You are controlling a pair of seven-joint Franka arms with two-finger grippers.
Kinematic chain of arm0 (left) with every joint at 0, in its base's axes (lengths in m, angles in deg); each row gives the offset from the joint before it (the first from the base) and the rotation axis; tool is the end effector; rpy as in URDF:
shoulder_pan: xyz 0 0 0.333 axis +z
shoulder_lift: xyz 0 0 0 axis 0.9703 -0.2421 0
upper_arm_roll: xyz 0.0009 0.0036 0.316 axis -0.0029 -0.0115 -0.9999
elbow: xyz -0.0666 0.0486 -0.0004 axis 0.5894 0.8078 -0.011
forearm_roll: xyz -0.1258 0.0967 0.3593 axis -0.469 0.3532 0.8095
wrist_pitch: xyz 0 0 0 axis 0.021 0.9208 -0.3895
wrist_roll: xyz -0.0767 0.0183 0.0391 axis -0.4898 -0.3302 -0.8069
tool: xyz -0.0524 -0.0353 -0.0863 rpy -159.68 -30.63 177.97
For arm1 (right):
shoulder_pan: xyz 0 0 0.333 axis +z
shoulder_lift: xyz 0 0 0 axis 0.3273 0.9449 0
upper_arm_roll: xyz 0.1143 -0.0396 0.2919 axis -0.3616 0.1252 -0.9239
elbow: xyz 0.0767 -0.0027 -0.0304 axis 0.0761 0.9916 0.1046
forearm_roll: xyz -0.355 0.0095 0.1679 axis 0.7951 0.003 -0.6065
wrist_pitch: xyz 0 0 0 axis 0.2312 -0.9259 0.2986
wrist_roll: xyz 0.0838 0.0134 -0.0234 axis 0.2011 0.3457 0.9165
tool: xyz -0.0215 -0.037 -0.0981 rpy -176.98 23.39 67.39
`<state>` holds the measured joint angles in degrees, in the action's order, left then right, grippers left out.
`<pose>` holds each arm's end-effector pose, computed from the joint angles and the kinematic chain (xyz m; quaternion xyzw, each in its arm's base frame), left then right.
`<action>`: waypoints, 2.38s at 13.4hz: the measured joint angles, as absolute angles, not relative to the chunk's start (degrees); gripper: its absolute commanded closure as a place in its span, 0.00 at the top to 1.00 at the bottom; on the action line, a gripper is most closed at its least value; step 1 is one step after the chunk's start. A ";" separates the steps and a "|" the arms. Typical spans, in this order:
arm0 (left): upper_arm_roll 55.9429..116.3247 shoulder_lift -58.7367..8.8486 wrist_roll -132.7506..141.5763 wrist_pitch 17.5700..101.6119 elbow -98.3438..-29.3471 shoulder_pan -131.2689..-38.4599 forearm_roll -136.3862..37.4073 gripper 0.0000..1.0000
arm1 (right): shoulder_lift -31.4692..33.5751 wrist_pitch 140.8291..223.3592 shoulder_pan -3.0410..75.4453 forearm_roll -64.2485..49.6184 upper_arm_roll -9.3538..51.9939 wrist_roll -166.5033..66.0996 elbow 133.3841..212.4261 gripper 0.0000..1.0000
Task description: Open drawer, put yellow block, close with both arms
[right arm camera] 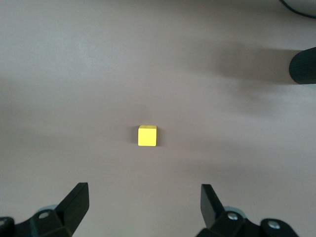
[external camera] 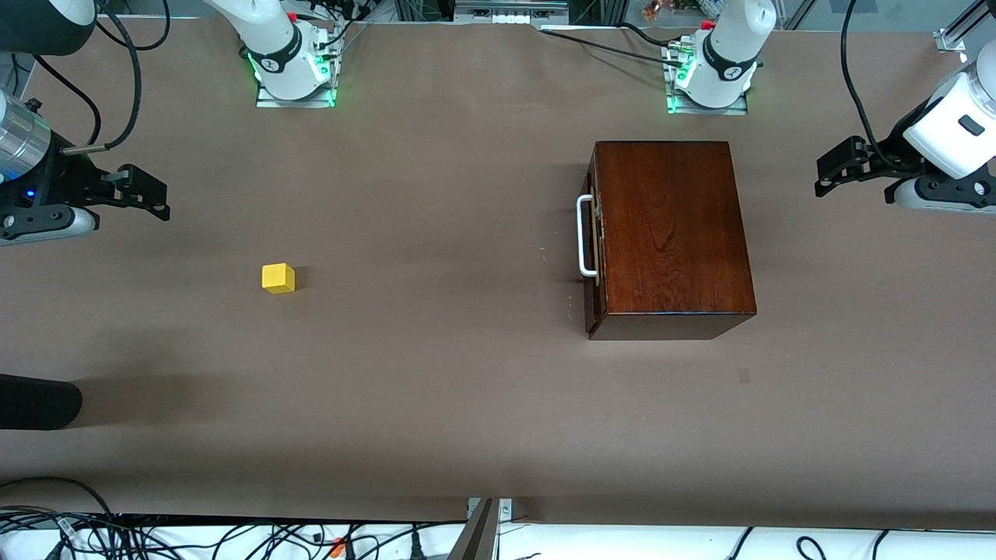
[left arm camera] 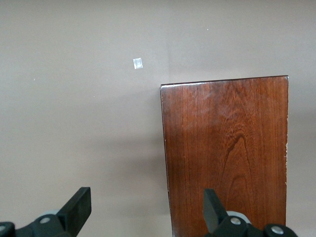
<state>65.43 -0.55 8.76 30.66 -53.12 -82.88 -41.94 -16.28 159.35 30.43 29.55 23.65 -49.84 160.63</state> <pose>0.5554 -0.0461 0.6194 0.9996 -0.0204 -0.0188 0.0111 0.5901 0.0410 0.5959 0.9969 0.0783 -0.0004 0.0067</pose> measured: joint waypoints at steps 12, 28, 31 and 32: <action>89.57 -2.63 -22.47 32.89 -53.27 -84.10 -40.40 1.00 | -16.27 159.35 30.40 29.55 23.69 -49.84 160.63 1.00; 100.33 -23.45 -44.83 42.90 -54.09 -93.67 -20.64 1.00 | -16.26 159.31 30.36 29.55 24.18 -49.84 160.63 1.00; 100.31 -26.43 -44.84 43.71 -54.19 -93.68 -18.70 1.00 | -16.26 159.31 30.37 29.55 24.21 -49.84 160.63 1.00; 100.30 -27.18 -44.84 43.90 -54.32 -93.69 -17.64 1.00 | -16.25 159.31 30.37 29.55 24.21 -49.84 160.63 1.00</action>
